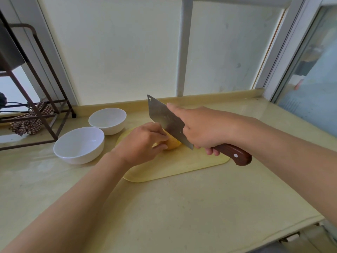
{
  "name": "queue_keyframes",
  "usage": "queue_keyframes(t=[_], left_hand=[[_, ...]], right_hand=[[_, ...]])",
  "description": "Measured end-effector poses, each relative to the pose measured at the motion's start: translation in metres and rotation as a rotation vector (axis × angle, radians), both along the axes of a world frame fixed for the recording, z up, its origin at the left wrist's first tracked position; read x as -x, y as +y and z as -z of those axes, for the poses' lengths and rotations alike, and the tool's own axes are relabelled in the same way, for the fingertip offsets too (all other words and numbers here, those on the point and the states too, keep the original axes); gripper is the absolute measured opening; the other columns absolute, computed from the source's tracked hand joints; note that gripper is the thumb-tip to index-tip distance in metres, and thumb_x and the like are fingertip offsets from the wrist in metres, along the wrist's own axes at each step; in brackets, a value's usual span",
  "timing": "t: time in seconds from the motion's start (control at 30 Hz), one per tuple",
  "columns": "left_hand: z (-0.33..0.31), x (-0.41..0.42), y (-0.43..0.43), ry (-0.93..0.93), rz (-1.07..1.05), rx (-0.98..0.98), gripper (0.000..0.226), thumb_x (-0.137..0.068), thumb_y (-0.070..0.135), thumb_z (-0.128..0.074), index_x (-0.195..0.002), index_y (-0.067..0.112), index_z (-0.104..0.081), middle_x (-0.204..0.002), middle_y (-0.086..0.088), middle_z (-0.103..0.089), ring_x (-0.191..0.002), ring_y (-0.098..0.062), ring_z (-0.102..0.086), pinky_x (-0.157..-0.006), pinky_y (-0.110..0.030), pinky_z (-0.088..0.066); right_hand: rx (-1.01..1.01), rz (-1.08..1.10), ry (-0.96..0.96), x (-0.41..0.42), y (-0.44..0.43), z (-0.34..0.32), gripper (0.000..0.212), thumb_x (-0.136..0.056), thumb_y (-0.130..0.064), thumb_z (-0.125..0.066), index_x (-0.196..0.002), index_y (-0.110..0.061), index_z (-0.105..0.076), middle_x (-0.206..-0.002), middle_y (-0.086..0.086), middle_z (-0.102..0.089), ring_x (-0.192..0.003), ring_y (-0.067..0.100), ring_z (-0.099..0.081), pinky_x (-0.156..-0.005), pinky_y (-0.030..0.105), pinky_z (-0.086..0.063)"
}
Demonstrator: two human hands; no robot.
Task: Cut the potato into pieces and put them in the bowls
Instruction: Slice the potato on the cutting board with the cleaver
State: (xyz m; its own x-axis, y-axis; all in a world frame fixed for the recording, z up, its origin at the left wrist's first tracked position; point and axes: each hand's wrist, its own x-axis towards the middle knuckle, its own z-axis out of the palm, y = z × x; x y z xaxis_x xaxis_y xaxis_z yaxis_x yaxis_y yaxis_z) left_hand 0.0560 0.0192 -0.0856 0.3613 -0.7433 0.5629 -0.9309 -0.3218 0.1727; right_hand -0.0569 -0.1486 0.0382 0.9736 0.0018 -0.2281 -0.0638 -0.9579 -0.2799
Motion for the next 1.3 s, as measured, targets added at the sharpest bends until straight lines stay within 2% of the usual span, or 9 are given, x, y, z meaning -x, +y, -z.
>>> queue_keyframes(t=[0.17,0.3,0.5,0.73,0.87,1.0,1.2,1.3], left_hand=[[0.002,-0.001,0.001,0.002,0.005,0.027,0.021,-0.078,0.015,-0.080,-0.098,0.009,-0.078,-0.091,-0.002,-0.068,-0.080,-0.019,-0.063,-0.070,-0.023,-0.049],[0.003,-0.001,0.000,0.014,0.015,0.048,0.022,-0.078,0.018,-0.074,-0.098,0.008,-0.078,-0.092,-0.003,-0.069,-0.082,-0.021,-0.066,-0.070,-0.033,-0.056],[0.003,0.000,0.002,0.019,0.017,0.052,0.023,-0.078,0.021,-0.072,-0.097,0.009,-0.078,-0.089,-0.002,-0.067,-0.080,-0.023,-0.066,-0.067,-0.039,-0.056],[0.004,0.000,0.002,0.003,0.016,0.062,0.022,-0.077,0.011,-0.079,-0.099,0.010,-0.078,-0.092,-0.003,-0.068,-0.080,-0.022,-0.066,-0.067,-0.036,-0.056],[0.004,0.001,0.002,0.000,0.017,0.058,0.026,-0.075,0.009,-0.082,-0.101,0.011,-0.078,-0.093,-0.003,-0.068,-0.078,-0.021,-0.065,-0.066,-0.032,-0.055],[0.003,0.003,0.004,0.013,0.019,0.055,0.026,-0.077,0.012,-0.079,-0.103,0.012,-0.077,-0.095,-0.001,-0.068,-0.079,-0.018,-0.064,-0.069,-0.022,-0.048],[0.006,0.003,0.003,0.013,0.023,0.058,0.026,-0.076,0.008,-0.080,-0.102,0.010,-0.077,-0.100,-0.003,-0.068,-0.084,-0.017,-0.063,-0.073,-0.021,-0.049],[0.007,0.002,0.003,-0.003,0.010,0.051,0.023,-0.078,0.012,-0.076,-0.101,0.010,-0.077,-0.099,-0.004,-0.067,-0.086,-0.020,-0.063,-0.074,-0.027,-0.051]], right_hand=[[0.009,0.000,0.007,-0.010,-0.002,0.002,0.084,-0.101,-0.006,-0.030,-0.160,-0.054,0.005,-0.090,0.021,-0.070,-0.053,0.031,-0.066,-0.050,0.042,-0.062],[-0.018,-0.008,0.034,-0.022,-0.005,0.012,0.085,-0.100,-0.007,-0.032,-0.159,-0.056,0.003,-0.089,0.021,-0.072,-0.052,0.028,-0.064,-0.048,0.035,-0.059],[-0.094,-0.004,0.086,-0.036,0.002,0.043,0.082,-0.102,-0.007,-0.034,-0.160,-0.054,0.000,-0.092,0.022,-0.069,-0.048,0.024,-0.062,-0.048,0.034,-0.058],[-0.151,0.028,0.071,-0.033,-0.002,0.055,0.088,-0.101,-0.004,-0.033,-0.157,-0.060,0.004,-0.099,0.020,-0.063,-0.053,0.028,-0.065,-0.052,0.042,-0.062],[-0.206,0.040,0.054,-0.033,-0.004,0.052,0.083,-0.101,-0.007,-0.032,-0.159,-0.059,-0.002,-0.093,0.019,-0.070,-0.050,0.024,-0.062,-0.049,0.034,-0.059],[-0.264,0.066,0.027,-0.031,-0.012,0.047,0.084,-0.097,-0.006,-0.032,-0.160,-0.057,-0.009,-0.088,0.016,-0.072,-0.046,0.019,-0.062,-0.049,0.031,-0.057],[-0.285,0.071,-0.029,-0.025,-0.018,0.027,0.085,-0.096,-0.006,-0.032,-0.160,-0.057,-0.010,-0.086,0.014,-0.073,-0.046,0.018,-0.062,-0.049,0.031,-0.056],[-0.279,0.067,-0.049,-0.025,-0.020,0.019,0.086,-0.095,-0.005,-0.031,-0.160,-0.057,-0.009,-0.084,0.014,-0.073,-0.045,0.018,-0.062,-0.048,0.031,-0.055]])
